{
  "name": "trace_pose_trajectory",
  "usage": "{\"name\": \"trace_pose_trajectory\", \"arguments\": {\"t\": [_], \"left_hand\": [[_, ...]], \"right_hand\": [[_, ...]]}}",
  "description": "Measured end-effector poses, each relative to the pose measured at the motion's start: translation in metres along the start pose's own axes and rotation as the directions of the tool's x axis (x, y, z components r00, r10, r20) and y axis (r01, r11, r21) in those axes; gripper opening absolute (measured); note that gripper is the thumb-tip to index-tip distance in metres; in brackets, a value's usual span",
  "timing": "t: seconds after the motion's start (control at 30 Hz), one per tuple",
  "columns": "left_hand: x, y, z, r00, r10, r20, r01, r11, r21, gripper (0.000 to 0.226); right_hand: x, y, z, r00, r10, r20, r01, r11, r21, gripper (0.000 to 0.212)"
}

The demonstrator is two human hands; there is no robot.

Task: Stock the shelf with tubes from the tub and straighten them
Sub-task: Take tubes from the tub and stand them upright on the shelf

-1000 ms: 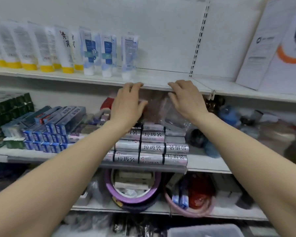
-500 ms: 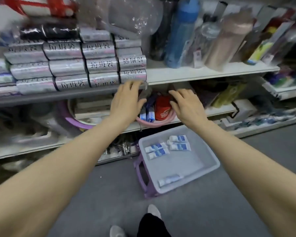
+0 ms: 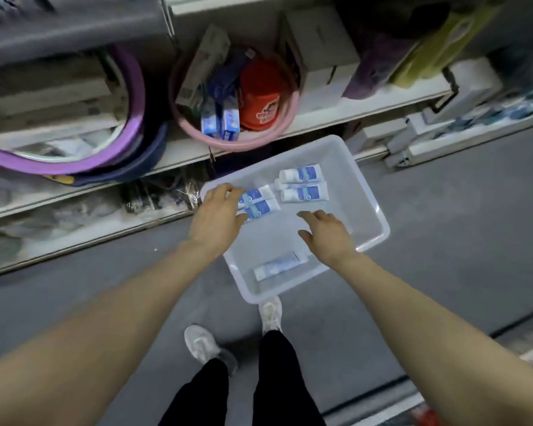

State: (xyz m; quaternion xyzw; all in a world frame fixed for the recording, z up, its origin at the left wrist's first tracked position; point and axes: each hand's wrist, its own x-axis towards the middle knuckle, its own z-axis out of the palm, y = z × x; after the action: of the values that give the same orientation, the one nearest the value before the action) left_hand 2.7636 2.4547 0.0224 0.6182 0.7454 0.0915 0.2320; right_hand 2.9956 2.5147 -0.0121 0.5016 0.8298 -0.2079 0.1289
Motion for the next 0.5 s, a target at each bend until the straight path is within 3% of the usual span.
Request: {"name": "trace_pose_trajectory", "arguments": {"t": [0.27, 0.5], "left_hand": [[0.045, -0.024, 0.09, 0.967, -0.126, 0.22, 0.117, 0.992, 0.054, 0.053], [0.078, -0.037, 0.139, 0.944, -0.14, 0.3, 0.101, 0.985, 0.142, 0.058]], "right_hand": [[0.042, 0.037, 0.083, 0.92, 0.108, 0.378, -0.106, 0.994, -0.026, 0.048], [0.07, 0.04, 0.123, 0.858, 0.151, 0.491, -0.164, 0.986, -0.017, 0.047]]}}
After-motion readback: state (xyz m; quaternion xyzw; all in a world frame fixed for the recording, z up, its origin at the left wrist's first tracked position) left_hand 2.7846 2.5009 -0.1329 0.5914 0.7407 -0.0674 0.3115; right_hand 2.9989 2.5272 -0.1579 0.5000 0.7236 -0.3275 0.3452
